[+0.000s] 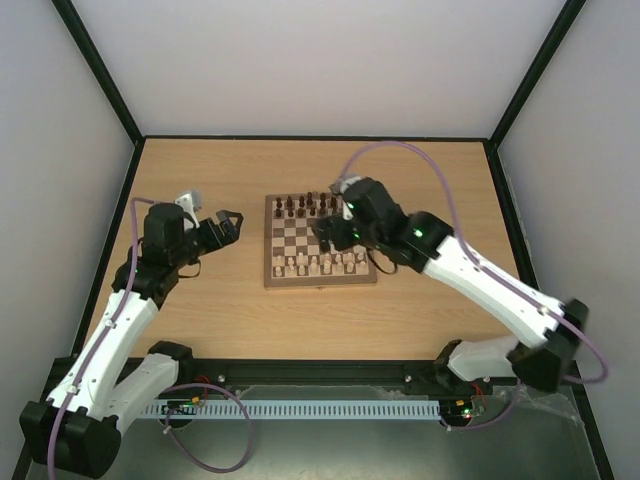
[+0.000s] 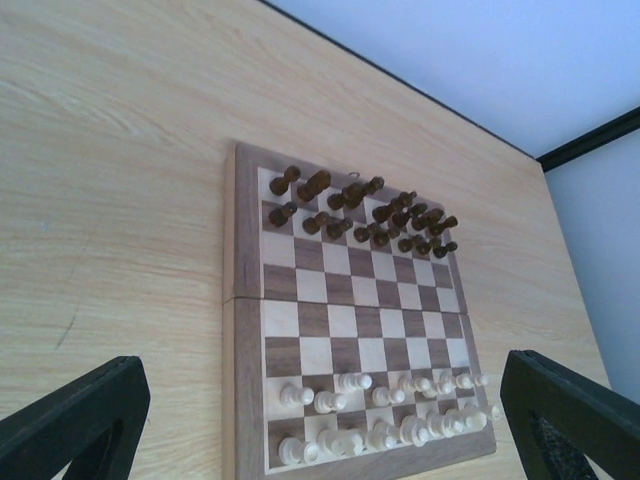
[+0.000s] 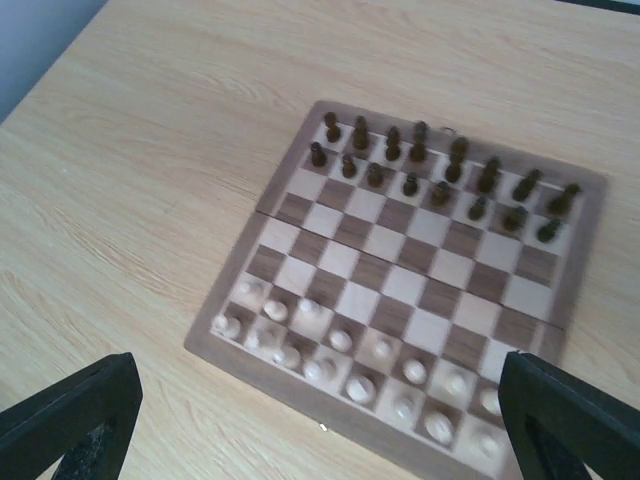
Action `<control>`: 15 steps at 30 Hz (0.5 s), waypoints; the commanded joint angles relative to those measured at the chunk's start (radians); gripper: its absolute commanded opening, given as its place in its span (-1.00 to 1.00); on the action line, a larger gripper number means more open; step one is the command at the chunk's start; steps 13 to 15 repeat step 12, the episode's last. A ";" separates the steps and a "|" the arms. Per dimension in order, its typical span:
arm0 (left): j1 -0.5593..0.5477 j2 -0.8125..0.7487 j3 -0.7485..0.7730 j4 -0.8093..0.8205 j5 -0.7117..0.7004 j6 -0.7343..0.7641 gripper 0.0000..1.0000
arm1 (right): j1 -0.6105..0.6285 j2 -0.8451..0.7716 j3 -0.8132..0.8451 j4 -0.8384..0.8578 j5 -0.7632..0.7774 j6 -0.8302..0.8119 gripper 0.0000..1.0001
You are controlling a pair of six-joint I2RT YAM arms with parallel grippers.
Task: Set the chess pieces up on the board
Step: Reset both arms
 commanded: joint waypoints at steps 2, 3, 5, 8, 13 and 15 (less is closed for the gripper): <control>-0.003 0.001 0.047 0.004 -0.013 0.018 0.99 | 0.002 -0.290 -0.225 0.049 0.074 0.054 0.97; -0.003 0.000 0.047 0.004 -0.012 0.019 0.99 | 0.002 -0.343 -0.258 0.051 0.078 0.064 0.97; -0.004 -0.002 0.041 0.008 -0.015 0.017 0.98 | 0.002 -0.432 -0.327 0.045 0.096 0.095 0.97; -0.006 -0.002 0.031 0.022 -0.017 0.010 0.99 | 0.002 -0.529 -0.407 0.036 0.122 0.123 0.97; -0.007 0.008 0.018 0.044 -0.017 0.004 0.99 | 0.002 -0.578 -0.465 0.029 0.148 0.127 0.97; -0.007 0.008 0.018 0.044 -0.017 0.004 0.99 | 0.002 -0.578 -0.465 0.029 0.148 0.127 0.97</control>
